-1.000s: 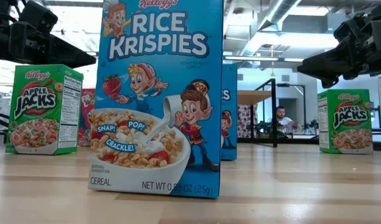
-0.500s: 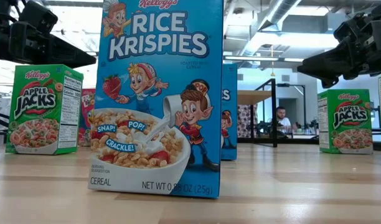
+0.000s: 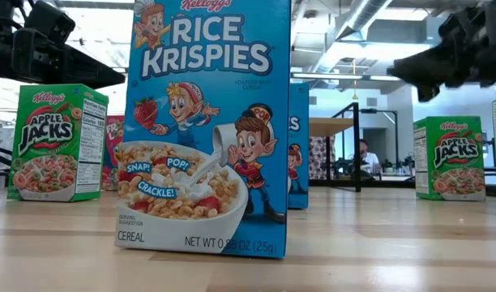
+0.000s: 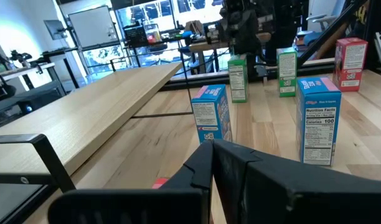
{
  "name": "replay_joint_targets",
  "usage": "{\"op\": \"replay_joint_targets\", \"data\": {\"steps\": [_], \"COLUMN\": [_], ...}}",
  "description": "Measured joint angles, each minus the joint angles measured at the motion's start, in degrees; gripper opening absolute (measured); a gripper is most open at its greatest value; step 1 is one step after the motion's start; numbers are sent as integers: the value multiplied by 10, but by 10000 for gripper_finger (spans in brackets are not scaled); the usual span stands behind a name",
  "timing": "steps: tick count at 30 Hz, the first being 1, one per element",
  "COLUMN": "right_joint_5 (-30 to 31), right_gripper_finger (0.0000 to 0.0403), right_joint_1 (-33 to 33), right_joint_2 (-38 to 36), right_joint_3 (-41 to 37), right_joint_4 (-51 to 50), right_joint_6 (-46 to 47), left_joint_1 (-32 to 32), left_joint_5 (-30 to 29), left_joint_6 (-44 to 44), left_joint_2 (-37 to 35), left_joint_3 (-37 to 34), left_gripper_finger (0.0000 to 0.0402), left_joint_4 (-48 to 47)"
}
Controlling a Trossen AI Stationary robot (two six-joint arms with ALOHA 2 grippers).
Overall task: Stack cereal on shelf
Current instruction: Put the top green cereal box on the shelf
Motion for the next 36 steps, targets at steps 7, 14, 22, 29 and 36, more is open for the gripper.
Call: {"op": "replay_joint_targets", "data": {"steps": [7, 14, 22, 29, 36], "right_joint_5": [0, 0, 1, 18, 35], "right_gripper_finger": [164, 194, 251, 261, 261], "right_joint_1": [0, 0, 0, 0, 0], "right_joint_2": [1, 1, 1, 52, 165], "right_joint_3": [50, 102, 168, 286, 430], "right_joint_4": [0, -20, -22, -155, -351], "right_joint_6": [-1, -21, -76, -117, -106], "left_joint_1": [0, 0, 0, 0, 0], "left_joint_5": [0, 0, 0, 0, 0], "left_joint_6": [0, 0, 0, 0, 0], "left_joint_2": [0, 0, 0, 0, 0], "left_joint_3": [0, 0, 0, 0, 0], "left_gripper_finger": [0, 0, 0, 0, 0], "left_joint_4": [0, 0, 0, 0, 0]}}
